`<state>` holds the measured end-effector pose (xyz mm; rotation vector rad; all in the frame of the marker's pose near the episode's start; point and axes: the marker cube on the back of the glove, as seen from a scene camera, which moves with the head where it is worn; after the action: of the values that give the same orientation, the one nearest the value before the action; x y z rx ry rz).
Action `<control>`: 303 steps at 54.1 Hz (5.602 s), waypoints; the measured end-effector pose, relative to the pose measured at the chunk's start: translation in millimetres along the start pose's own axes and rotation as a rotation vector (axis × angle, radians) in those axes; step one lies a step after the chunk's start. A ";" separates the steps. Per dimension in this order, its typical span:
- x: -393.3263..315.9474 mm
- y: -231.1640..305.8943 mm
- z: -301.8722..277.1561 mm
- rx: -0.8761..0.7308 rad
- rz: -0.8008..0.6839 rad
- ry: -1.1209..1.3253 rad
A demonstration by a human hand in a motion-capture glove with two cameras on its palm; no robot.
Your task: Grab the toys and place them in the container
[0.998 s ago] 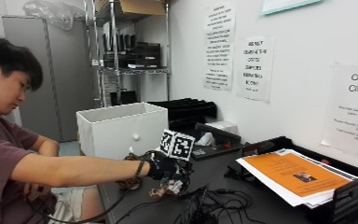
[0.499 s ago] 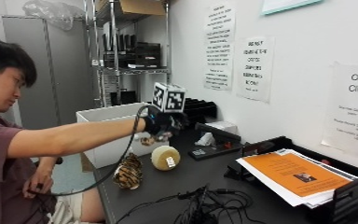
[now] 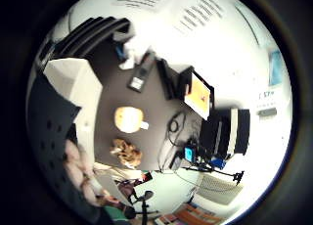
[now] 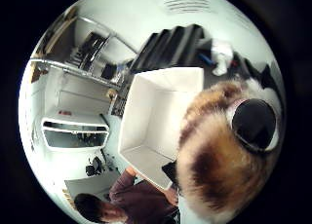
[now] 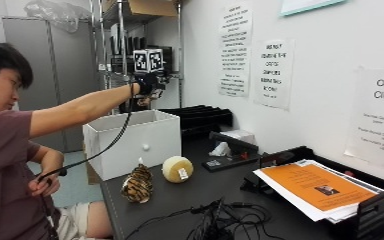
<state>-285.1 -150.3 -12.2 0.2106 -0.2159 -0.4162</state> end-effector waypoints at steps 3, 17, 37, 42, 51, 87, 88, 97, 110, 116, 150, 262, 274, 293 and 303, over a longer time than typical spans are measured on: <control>-37.3 -15.9 12.2 -0.006 -0.046 -0.002; -122.8 -37.7 58.1 -0.037 -0.228 0.063; -126.1 -44.2 87.2 -0.282 -0.148 0.190; -117.9 -39.5 80.6 -0.258 -0.190 0.154; -72.7 -26.2 55.8 -0.274 -0.055 0.153; 154.4 66.4 111.1 -0.390 0.212 0.100; 155.5 68.1 121.2 -0.403 0.209 0.097; 161.2 93.6 234.0 -0.560 0.194 0.099; 176.2 100.2 287.6 -0.377 0.231 0.015; 177.1 91.5 286.8 -0.296 0.254 -0.034; 175.5 68.4 127.3 -0.223 0.296 -0.043; 143.3 129.5 -42.7 -0.356 0.308 0.087; 176.3 200.4 34.0 -0.343 0.294 0.130; 144.6 269.2 259.2 -0.382 0.271 0.073; 136.3 272.3 280.0 -0.082 0.258 0.015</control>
<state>-131.0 -8.4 344.4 0.1030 -0.2077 -0.1666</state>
